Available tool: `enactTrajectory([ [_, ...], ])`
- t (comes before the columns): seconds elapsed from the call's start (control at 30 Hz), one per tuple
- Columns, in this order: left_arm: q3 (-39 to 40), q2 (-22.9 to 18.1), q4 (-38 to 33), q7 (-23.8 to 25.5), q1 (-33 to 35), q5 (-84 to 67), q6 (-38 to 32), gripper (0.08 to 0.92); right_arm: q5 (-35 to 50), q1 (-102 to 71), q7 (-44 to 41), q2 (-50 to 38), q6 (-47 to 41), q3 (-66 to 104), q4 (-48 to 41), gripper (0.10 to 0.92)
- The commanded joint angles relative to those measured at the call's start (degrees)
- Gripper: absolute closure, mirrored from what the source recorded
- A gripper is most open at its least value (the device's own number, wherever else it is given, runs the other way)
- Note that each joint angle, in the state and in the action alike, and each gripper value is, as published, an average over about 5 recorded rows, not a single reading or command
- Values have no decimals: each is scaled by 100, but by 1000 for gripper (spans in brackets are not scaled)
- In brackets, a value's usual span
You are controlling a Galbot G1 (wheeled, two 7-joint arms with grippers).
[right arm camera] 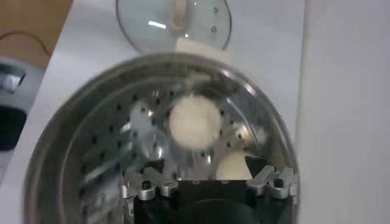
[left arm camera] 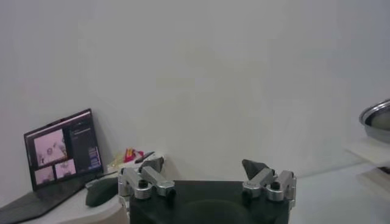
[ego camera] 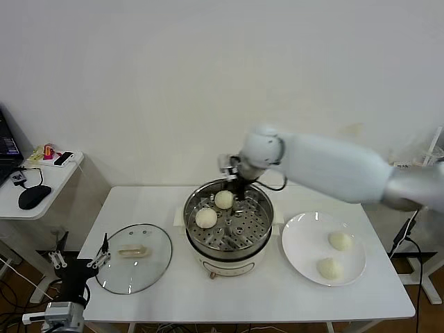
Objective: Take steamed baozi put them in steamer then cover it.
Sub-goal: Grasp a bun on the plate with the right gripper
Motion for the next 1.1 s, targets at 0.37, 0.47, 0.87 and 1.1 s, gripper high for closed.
enactTrajectory([
  [0.37, 222, -33, -193, 22, 47, 27, 31, 177, -1970, -2950, -601, -4231, 1140, 2335, 1917, 203],
  [0.47, 259, -42, -228, 28, 70, 51, 43, 177, -2167, -4071, -471, -4313, 1160, 3197, 1877, 203],
  [0.87, 305, -53, -111, 50, 38, 114, 103, 177, -2562, -5049, -229, -3418, 1132, 3555, 1221, 203],
  [1.1, 248, -47, -93, 50, 64, 115, 106, 177, -2632, -5117, -172, -3002, 1064, 3502, 890, 203],
])
